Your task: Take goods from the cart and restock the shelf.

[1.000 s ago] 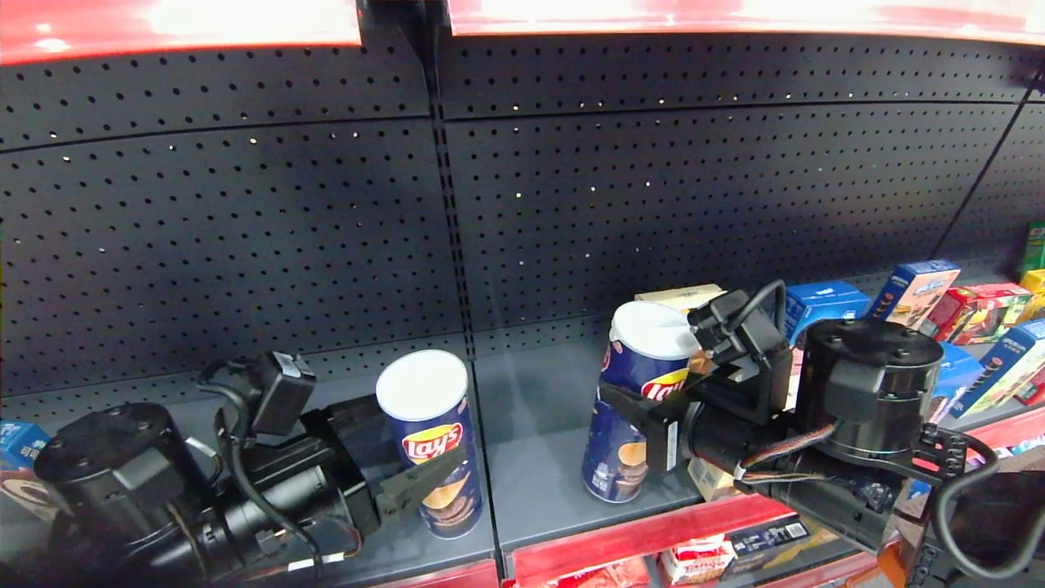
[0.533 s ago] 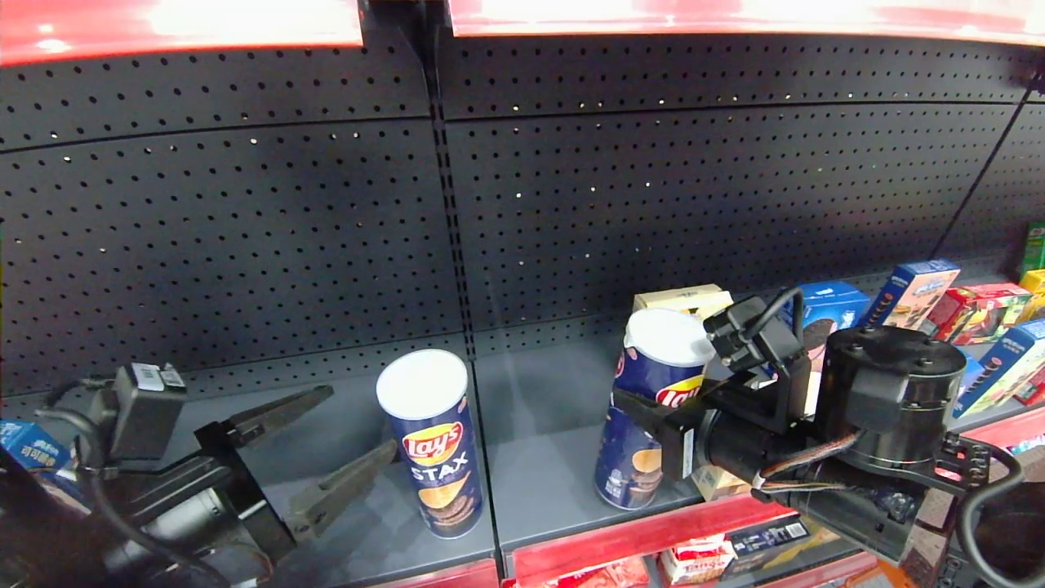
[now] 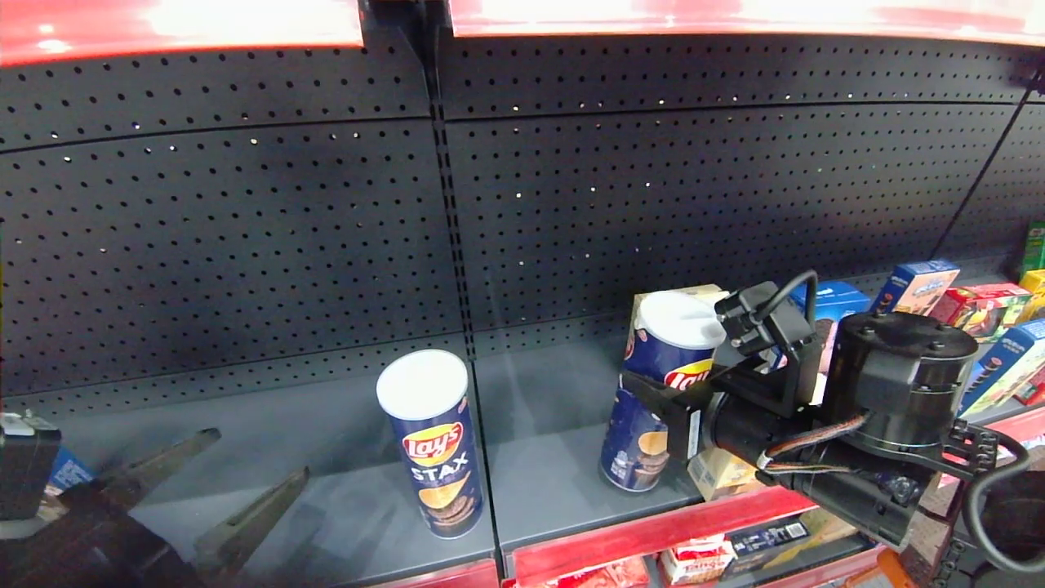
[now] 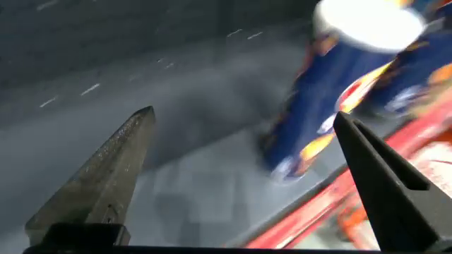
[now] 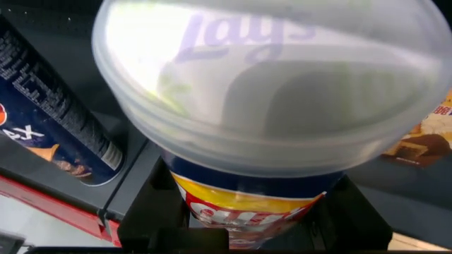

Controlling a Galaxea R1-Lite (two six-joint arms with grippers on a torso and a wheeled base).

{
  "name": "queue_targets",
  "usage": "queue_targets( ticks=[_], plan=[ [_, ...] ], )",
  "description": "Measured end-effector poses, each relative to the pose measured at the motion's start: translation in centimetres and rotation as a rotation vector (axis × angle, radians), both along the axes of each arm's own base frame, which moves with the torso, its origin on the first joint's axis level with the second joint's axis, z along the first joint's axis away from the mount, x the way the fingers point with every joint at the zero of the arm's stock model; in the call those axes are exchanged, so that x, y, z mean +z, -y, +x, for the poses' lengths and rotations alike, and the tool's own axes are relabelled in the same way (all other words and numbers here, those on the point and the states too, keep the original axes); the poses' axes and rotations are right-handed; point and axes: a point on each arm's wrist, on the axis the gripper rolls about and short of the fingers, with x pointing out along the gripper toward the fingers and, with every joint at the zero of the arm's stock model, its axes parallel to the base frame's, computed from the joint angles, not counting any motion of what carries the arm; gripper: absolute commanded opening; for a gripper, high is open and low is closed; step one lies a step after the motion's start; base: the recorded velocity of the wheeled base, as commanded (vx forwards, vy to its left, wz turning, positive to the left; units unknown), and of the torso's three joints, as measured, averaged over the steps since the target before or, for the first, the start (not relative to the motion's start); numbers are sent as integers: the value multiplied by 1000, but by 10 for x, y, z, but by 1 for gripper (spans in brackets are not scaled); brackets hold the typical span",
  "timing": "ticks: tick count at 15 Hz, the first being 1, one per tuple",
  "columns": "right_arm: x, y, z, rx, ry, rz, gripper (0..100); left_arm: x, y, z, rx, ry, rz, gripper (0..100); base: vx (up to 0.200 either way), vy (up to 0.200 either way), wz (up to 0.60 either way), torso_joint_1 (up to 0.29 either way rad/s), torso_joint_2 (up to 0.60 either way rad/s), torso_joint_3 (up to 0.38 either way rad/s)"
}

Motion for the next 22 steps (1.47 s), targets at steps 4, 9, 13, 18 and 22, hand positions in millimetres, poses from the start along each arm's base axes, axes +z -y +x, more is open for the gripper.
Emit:
queue_targets(
  ticks=[4, 9, 13, 18, 22],
  plan=[
    [4, -4, 3, 3, 13, 12, 0, -4, -12, -44, 121, -18, 28, 100, 0, 0, 0, 0, 0, 0],
    [10, -9, 9, 1, 28, 25, 0, -26, -27, -109, 178, 24, 13, 100, 0, 0, 0, 0, 0, 0],
    [14, -20, 20, -40, 40, 31, 0, -52, -31, -124, 236, 29, 9, 100, 0, 0, 0, 0, 0, 0],
    [14, -38, 35, -50, 47, 36, 0, -56, -30, -126, 165, 30, -53, 100, 0, 0, 0, 0, 0, 0],
    [11, -46, 38, -37, 42, 34, 0, -57, -32, -126, 241, 26, -27, 100, 0, 0, 0, 0, 0, 0]
  ],
)
